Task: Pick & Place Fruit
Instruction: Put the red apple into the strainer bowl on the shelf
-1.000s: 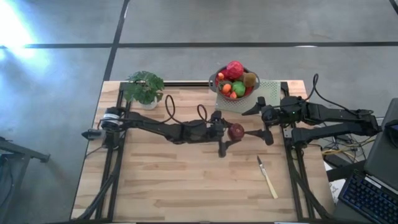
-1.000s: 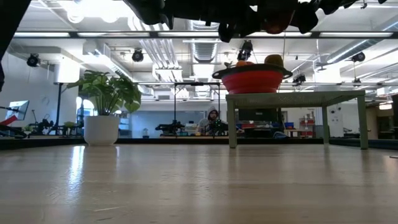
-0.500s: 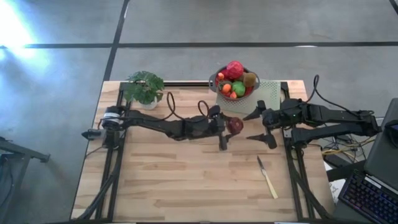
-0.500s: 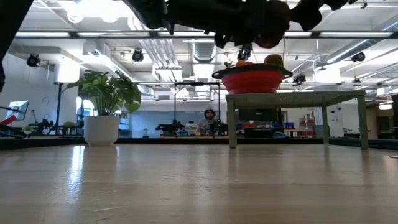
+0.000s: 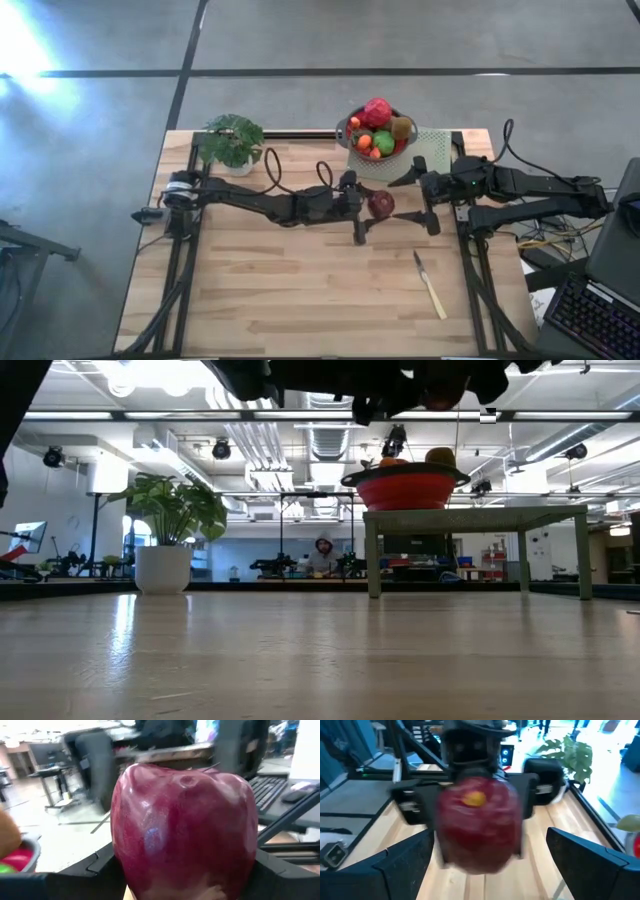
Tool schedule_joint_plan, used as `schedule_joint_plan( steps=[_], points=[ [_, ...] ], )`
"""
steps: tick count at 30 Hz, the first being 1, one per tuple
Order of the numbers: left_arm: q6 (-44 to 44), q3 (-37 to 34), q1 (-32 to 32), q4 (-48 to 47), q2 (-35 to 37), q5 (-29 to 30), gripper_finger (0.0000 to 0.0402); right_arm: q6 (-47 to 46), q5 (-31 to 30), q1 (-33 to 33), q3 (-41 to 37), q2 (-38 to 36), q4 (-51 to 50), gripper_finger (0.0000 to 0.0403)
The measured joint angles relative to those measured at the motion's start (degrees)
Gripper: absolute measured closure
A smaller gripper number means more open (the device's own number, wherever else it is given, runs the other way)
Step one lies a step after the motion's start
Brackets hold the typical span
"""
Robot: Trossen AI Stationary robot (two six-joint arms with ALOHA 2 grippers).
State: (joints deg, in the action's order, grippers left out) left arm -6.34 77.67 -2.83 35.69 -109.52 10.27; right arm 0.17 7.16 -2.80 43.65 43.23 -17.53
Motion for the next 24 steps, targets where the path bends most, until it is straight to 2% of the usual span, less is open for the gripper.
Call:
schedule_joint_plan(
  steps=[7, 24],
  points=[
    [-0.57, 2.5, 0.37, 1.27, -2.11, -0.96, 0.0124, 0.21, -0.22, -0.03, -0.06, 2.21, 1.48, 0.0021],
    [-1.24, 2.75, 0.63, 0.34, -2.03, -1.0, 0.0124, 0.3, -0.31, -0.05, 0.05, 4.15, 4.04, 0.0026]
  ],
)
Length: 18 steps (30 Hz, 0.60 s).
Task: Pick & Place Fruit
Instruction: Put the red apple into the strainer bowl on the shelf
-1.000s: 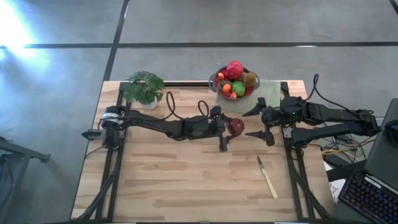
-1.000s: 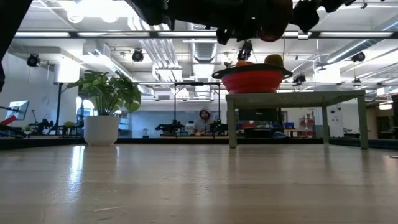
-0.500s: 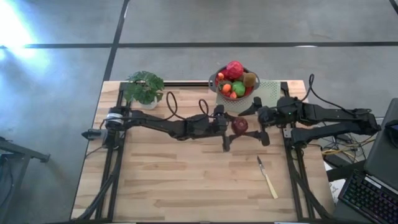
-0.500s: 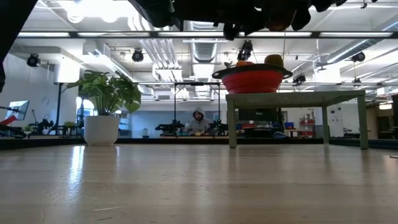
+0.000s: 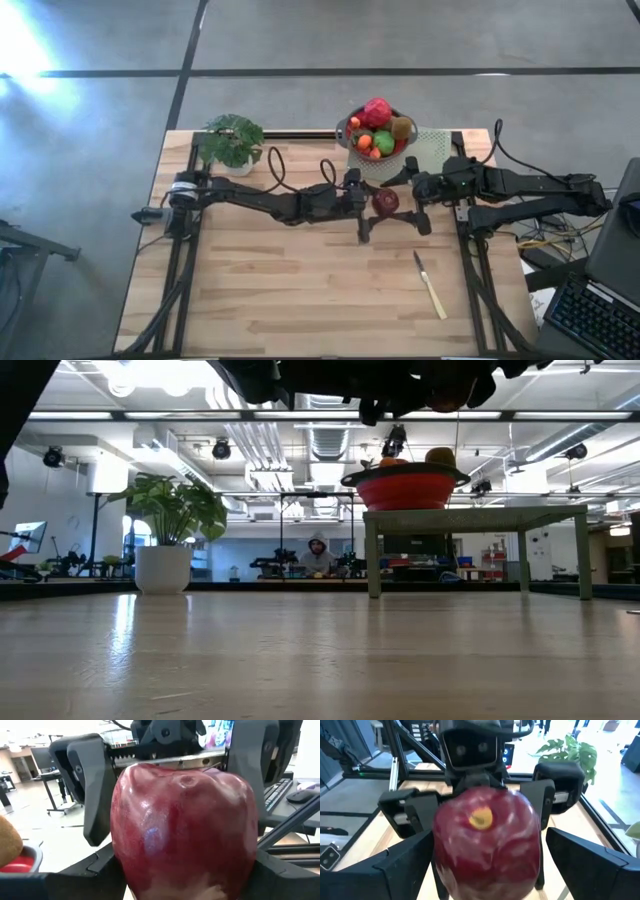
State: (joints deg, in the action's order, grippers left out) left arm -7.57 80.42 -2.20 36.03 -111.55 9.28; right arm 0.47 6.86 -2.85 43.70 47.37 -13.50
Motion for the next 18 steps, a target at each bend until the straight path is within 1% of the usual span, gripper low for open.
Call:
schedule_joint_plan(
  steps=[4, 9, 12, 15, 18],
  points=[
    [0.09, 0.0, 0.07, -0.6, 0.0, 0.01, 0.0124, -0.3, 0.02, 0.0, 0.0, 0.0, 0.59, 0.005],
    [0.13, -0.02, 0.07, -0.65, 0.0, 0.02, 0.0124, -0.44, 0.08, 0.0, 0.0, 0.0, 0.48, 0.0102],
    [0.53, -0.04, 0.07, -0.65, 0.0, 0.0, 0.0124, -0.5, 0.08, 0.0, 0.0, 0.0, 0.46, 0.0126],
    [0.58, -0.04, 0.07, -0.63, 0.0, 0.0, 0.0124, -0.52, 0.08, 0.0, 0.0, -0.02, 0.46, 0.0136],
    [0.63, -0.05, 0.07, -0.61, 0.0, 0.0, 0.0124, -0.52, 0.08, 0.0, 0.0, -0.02, 0.46, 0.013]
  ],
)
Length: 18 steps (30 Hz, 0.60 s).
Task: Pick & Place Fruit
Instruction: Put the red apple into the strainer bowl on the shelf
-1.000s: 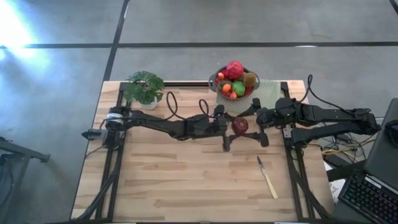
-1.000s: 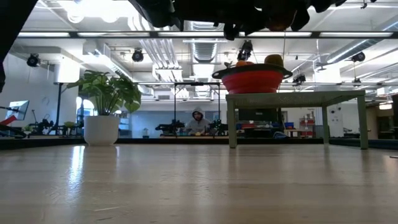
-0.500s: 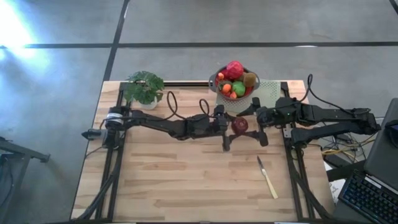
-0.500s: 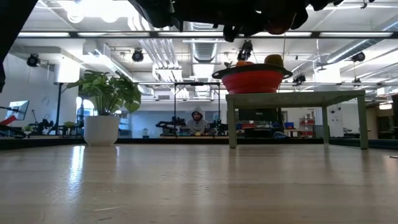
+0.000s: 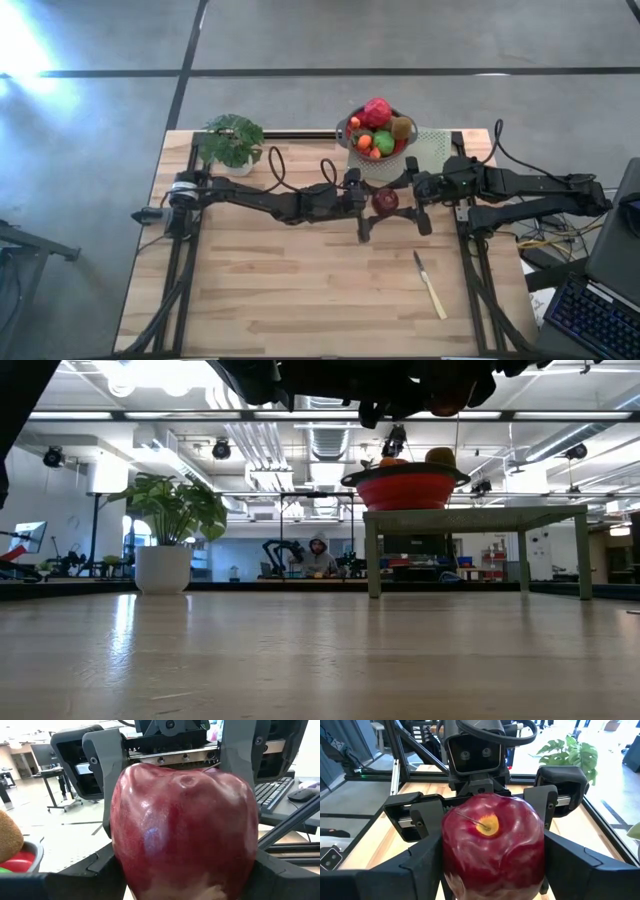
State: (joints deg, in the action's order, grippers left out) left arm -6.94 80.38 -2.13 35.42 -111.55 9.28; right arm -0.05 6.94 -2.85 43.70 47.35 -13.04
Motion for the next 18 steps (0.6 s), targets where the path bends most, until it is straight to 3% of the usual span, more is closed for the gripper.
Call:
schedule_joint_plan(
  steps=[7, 12, 15, 18],
  points=[
    [-0.51, -0.02, -0.1, 0.04, 0.0, 0.0, 0.0113, 0.09, -0.02, 0.0, 0.0, 0.0, 0.02, 0.0112],
    [-1.65, -0.02, -0.28, -0.87, 0.0, -0.12, 0.0056, 0.03, -0.12, 0.0, 0.0, 0.0, -0.03, 0.0126],
    [-5.25, -0.02, -0.21, -3.89, 0.17, -3.71, 0.0016, 0.02, -0.02, 0.0, 0.0, 0.02, -0.13, 0.013],
    [-5.88, -0.02, -0.48, -4.82, 0.22, -3.63, 0.0007, -0.04, 0.28, 0.02, 0.0, 0.02, -0.2, 0.0126]
  ],
)
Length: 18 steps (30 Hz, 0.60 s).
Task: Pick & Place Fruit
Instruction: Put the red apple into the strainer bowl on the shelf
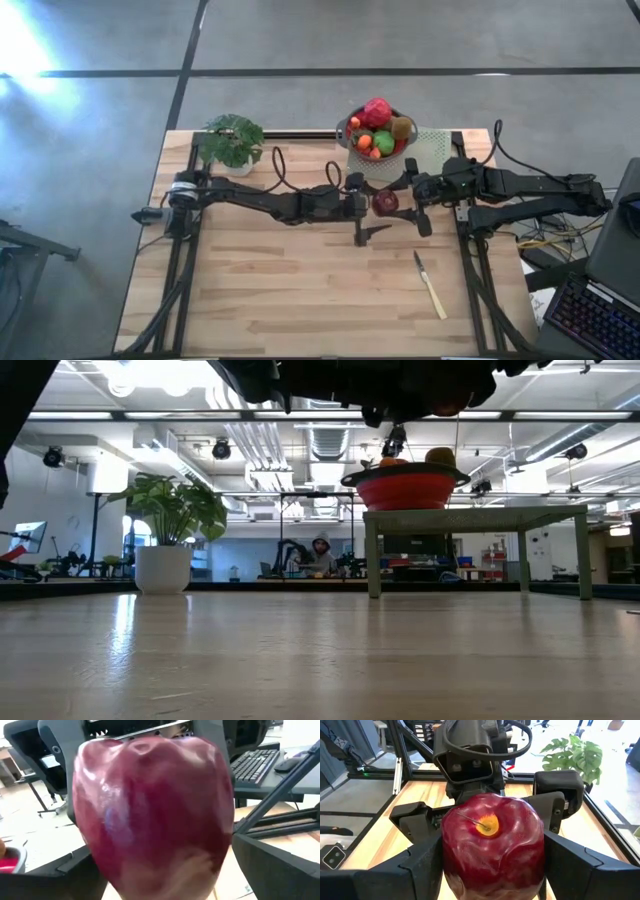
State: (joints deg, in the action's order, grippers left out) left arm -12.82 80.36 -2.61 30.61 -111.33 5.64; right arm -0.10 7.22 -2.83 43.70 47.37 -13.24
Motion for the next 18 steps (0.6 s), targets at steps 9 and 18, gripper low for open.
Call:
schedule_joint_plan(
  steps=[9, 18],
  points=[
    [2.78, 0.0, -0.11, -11.0, 3.16, 4.79, 0.0014, -1.25, -2.86, -0.09, 0.04, -0.23, 0.31, 0.0123],
    [5.16, -0.22, -0.28, -17.53, 5.66, 5.12, 0.0014, 0.54, -14.24, -1.12, 3.34, -0.21, -0.25, 0.0124]
  ],
)
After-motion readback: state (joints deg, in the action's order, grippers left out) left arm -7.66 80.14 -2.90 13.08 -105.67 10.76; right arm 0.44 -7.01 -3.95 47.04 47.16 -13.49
